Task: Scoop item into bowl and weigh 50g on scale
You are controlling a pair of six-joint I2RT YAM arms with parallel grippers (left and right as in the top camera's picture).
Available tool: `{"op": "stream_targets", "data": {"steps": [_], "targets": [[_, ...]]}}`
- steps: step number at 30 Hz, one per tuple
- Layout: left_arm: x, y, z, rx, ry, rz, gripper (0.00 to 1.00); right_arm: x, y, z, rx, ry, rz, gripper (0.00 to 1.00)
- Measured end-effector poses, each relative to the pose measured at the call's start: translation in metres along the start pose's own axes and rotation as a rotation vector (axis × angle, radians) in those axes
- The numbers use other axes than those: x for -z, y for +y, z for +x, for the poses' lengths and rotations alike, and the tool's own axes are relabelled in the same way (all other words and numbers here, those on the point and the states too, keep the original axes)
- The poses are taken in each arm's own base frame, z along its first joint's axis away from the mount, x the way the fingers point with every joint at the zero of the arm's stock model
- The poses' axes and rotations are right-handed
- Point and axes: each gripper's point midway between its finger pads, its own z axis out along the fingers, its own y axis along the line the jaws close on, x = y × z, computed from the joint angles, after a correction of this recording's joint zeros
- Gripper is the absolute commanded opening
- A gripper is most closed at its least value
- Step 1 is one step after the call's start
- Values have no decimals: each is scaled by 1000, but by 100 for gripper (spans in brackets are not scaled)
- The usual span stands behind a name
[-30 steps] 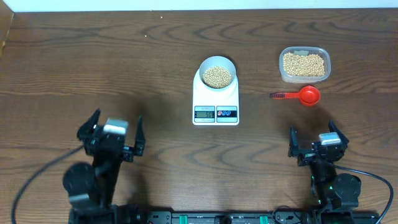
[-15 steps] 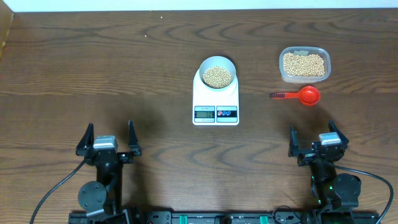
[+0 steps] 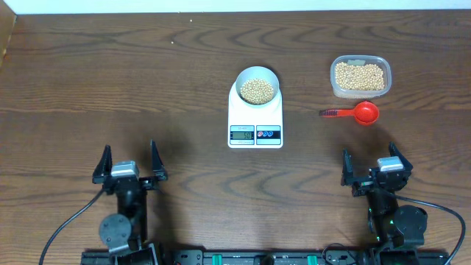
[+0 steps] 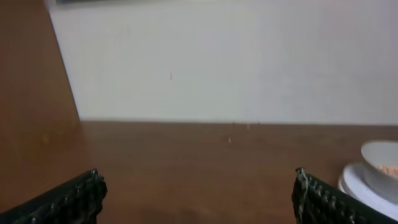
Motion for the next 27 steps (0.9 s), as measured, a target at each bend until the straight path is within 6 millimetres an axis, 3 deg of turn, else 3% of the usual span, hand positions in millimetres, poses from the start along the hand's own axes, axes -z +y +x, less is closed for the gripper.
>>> {"op": "stream_targets", "data": {"steps": [5,27], "targets": [[2,-1,30,53,122,0,98,0,0,0,0,0,0,99],[1,1,51,79,220,-13,98,0,0,0,0,0,0,99]]}}
